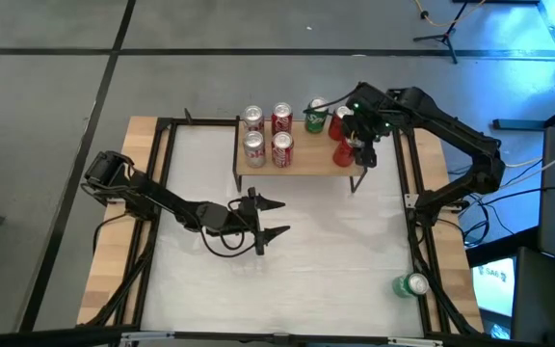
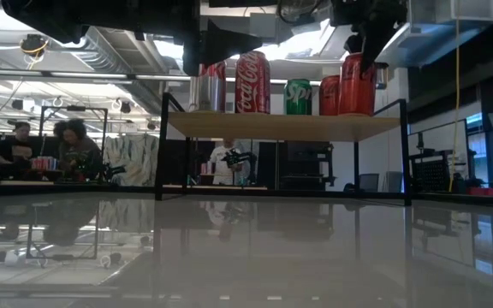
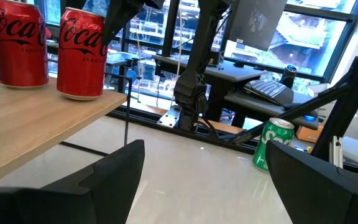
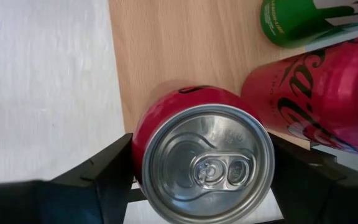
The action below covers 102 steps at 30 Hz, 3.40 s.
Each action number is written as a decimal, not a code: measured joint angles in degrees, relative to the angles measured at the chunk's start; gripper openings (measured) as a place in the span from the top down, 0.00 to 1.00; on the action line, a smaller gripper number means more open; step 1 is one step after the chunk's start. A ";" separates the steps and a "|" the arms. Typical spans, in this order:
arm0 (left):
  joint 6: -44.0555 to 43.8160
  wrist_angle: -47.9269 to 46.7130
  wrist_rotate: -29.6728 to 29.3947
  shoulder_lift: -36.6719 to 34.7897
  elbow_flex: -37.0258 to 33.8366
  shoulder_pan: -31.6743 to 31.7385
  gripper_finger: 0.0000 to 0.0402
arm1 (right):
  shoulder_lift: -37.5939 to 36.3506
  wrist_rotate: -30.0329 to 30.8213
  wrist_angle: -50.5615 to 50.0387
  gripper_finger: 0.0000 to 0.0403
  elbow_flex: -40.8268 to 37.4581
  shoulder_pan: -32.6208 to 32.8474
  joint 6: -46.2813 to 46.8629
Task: Place canned beverage on shelf
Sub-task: Put the red-black soda can aligned with the other red-black soda can on the shelf, then put the green soda can aligned with the other green soda can on the shelf
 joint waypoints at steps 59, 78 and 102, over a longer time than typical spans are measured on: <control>-0.15 -0.01 0.00 0.02 0.00 0.02 0.19 | -0.02 0.02 0.07 0.04 -0.04 0.00 0.52; -0.17 0.00 0.00 0.00 0.00 0.01 0.19 | -0.22 0.02 -5.09 0.04 10.53 0.00 2.18; -0.20 0.02 -0.02 0.00 0.02 0.02 0.19 | -6.16 -10.54 -10.48 0.04 15.97 23.73 22.94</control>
